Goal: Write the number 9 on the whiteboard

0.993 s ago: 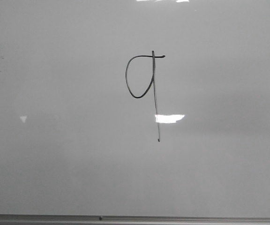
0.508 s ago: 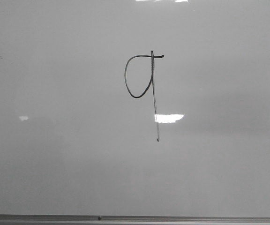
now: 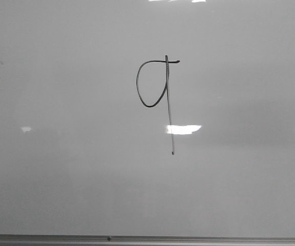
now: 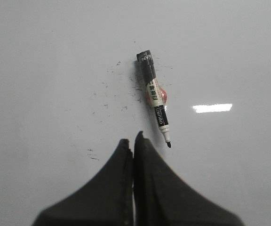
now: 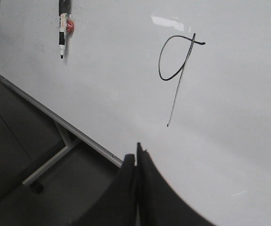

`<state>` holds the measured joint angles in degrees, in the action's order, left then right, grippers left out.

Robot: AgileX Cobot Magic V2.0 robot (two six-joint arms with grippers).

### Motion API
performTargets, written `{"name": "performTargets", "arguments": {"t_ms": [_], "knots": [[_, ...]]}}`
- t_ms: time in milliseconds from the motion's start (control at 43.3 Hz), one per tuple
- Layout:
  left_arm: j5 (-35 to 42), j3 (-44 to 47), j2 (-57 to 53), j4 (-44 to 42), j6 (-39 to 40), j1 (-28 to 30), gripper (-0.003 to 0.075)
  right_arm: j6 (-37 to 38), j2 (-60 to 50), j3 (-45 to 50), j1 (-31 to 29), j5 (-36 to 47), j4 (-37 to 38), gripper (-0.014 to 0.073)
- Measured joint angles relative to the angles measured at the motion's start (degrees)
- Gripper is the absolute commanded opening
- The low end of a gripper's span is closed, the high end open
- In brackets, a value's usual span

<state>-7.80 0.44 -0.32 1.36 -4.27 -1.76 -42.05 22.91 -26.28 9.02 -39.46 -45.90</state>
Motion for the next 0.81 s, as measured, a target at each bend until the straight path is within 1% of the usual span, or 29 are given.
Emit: {"name": "performTargets", "arguments": {"t_ms": [300, 370, 508, 578, 624, 693, 809], "knots": [[0.09, 0.00, 0.00, 0.00, 0.00, 0.00, -0.0019, 0.00, 0.00, 0.00, 0.00, 0.13, 0.00, -0.0061], [0.09, 0.00, 0.00, 0.00, 0.00, 0.00, -0.0019, 0.00, 0.00, 0.10, 0.00, 1.44, 0.00, -0.0061], [0.09, 0.00, 0.00, 0.00, 0.00, 0.00, -0.0019, 0.00, 0.00, 0.22, 0.00, 7.72, 1.82, -0.0061], [0.09, 0.00, 0.00, 0.00, 0.00, 0.00, -0.0019, 0.82, 0.00, 0.22, 0.00, 11.13, 5.38, -0.0061], [0.09, 0.00, 0.00, 0.00, 0.00, 0.00, -0.0019, 2.78, -0.38, 0.47, 0.00, 13.69, 8.90, -0.0061], [0.09, 0.00, 0.00, 0.00, 0.00, 0.00, -0.0019, 8.13, -1.57, 1.83, 0.00, 17.96, 15.07, -0.0061], [0.09, 0.00, 0.00, 0.00, 0.00, 0.00, -0.0019, 22.47, -5.03, 6.03, -1.30, 24.49, 27.29, -0.0061]]}}
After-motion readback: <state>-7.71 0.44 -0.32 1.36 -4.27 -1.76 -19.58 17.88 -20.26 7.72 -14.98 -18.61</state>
